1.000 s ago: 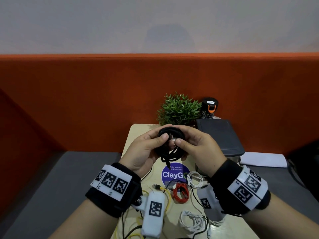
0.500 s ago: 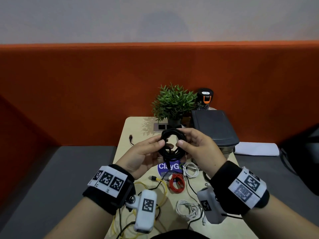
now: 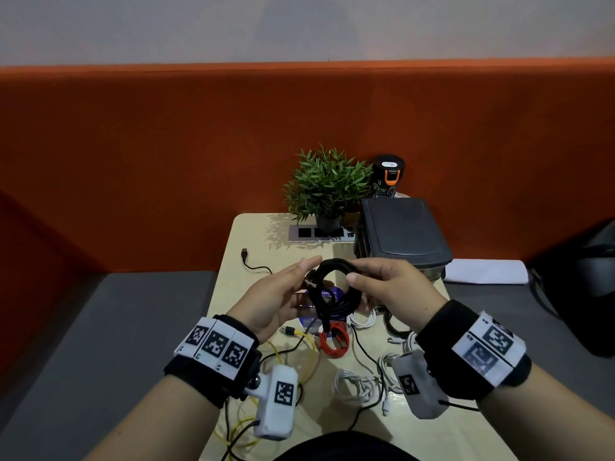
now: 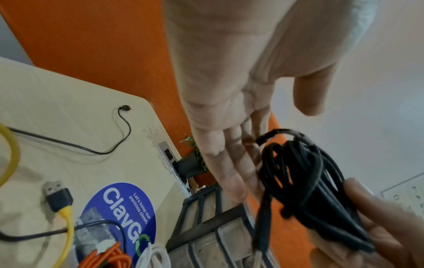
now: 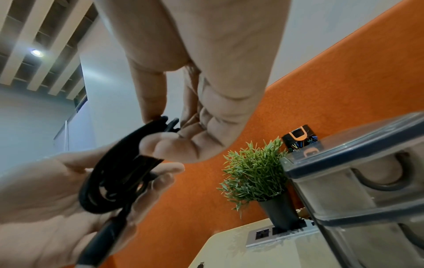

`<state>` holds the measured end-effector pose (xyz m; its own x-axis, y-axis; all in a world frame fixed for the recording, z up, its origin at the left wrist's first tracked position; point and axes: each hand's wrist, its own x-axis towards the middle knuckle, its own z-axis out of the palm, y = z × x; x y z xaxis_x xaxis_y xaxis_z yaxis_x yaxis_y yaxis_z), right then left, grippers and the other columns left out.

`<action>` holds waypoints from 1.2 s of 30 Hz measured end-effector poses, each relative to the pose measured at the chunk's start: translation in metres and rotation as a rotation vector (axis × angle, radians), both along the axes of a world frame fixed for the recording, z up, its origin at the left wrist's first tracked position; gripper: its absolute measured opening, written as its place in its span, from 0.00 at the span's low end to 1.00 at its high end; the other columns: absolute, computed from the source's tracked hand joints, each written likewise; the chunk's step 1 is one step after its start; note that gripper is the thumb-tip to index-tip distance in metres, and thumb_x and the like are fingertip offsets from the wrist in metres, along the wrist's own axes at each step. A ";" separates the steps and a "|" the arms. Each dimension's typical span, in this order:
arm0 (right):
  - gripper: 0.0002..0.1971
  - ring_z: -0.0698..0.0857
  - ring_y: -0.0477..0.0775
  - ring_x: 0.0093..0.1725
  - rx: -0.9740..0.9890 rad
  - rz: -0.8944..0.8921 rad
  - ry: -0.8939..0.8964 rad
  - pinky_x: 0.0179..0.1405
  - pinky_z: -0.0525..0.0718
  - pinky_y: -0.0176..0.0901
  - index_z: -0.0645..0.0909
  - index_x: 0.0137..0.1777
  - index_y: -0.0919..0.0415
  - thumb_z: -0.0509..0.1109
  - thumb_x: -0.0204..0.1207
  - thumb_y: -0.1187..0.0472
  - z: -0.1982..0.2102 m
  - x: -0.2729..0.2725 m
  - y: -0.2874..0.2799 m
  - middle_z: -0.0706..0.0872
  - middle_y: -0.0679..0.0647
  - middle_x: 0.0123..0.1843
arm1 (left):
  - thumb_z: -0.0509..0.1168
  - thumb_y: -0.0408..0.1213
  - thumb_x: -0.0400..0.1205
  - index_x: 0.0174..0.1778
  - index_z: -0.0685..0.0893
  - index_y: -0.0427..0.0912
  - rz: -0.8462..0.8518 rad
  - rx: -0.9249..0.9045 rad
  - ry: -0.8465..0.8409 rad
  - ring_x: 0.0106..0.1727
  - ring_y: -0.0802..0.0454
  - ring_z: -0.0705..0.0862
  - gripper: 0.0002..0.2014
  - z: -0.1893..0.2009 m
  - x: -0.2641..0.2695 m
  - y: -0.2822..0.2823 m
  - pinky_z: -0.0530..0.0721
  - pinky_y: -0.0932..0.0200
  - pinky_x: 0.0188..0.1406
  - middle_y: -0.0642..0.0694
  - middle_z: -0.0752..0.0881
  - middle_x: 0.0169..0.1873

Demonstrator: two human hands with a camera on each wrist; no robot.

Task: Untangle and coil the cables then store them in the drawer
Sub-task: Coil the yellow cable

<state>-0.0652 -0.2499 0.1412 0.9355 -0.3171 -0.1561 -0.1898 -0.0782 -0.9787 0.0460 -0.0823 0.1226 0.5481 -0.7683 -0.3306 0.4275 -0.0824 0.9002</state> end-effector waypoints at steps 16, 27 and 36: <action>0.10 0.83 0.49 0.37 -0.353 -0.074 0.239 0.35 0.81 0.37 0.85 0.50 0.55 0.79 0.70 0.60 -0.053 0.012 -0.015 0.87 0.48 0.40 | 0.71 0.40 0.77 0.57 0.85 0.59 -0.371 0.876 -0.819 0.62 0.54 0.75 0.14 -0.096 0.012 0.029 0.73 0.65 0.56 0.52 0.74 0.57; 0.14 0.80 0.57 0.65 -0.750 0.130 0.487 0.64 0.76 0.42 0.79 0.63 0.60 0.68 0.77 0.66 -0.095 0.077 -0.007 0.78 0.56 0.68 | 0.59 0.37 0.84 0.80 0.57 0.61 -0.507 0.984 -0.895 0.67 0.47 0.75 0.31 -0.122 0.018 0.021 0.78 0.52 0.64 0.47 0.72 0.67; 0.22 0.76 0.58 0.70 -0.739 0.121 0.653 0.71 0.71 0.44 0.71 0.74 0.59 0.61 0.80 0.68 -0.129 0.102 -0.008 0.66 0.56 0.77 | 0.61 0.41 0.83 0.65 0.79 0.50 -0.488 0.943 -0.989 0.63 0.47 0.76 0.15 -0.135 0.027 0.011 0.77 0.54 0.62 0.47 0.74 0.60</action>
